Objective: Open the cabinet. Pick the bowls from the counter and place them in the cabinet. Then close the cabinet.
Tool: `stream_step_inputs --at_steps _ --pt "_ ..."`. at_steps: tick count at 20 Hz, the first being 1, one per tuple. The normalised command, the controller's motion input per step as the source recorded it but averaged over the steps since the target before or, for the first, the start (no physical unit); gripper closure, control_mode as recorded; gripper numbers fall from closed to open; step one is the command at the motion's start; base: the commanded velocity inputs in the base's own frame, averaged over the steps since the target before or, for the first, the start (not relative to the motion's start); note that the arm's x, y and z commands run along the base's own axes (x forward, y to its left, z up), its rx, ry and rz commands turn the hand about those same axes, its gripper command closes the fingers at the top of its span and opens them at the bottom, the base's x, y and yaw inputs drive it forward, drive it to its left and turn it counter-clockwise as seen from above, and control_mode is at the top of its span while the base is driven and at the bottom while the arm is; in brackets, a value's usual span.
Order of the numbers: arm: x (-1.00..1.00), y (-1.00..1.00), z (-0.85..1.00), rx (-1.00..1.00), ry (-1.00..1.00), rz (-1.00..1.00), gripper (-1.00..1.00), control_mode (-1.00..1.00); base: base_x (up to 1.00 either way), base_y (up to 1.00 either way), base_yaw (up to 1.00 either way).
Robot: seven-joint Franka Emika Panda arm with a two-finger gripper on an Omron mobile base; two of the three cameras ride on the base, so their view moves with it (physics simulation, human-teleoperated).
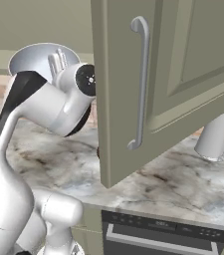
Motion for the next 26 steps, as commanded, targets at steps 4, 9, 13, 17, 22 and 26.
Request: stream_step_inputs --at_steps 4,9,13,17,22,26 --pt "0.54 0.13 0.19 0.0 0.0 0.0 1.0 -1.0 0.0 0.0 0.0" --pt "0.58 0.16 0.08 0.0 -0.01 0.0 1.0 -1.0 0.0 0.0 0.0" --pt "0.63 0.24 0.28 0.0 -0.05 0.0 1.0 -1.0 0.0 0.0 0.0" --pt "0.55 0.25 0.2 0.0 -0.06 0.0 1.0 -1.0 0.0 0.0 0.0" --pt "0.66 0.3 0.14 0.0 -0.01 0.0 1.0 -1.0 0.0 0.0 0.0" --pt "0.78 0.17 0.0 0.0 0.0 0.0 1.0 -1.0 0.0 0.0 0.0"
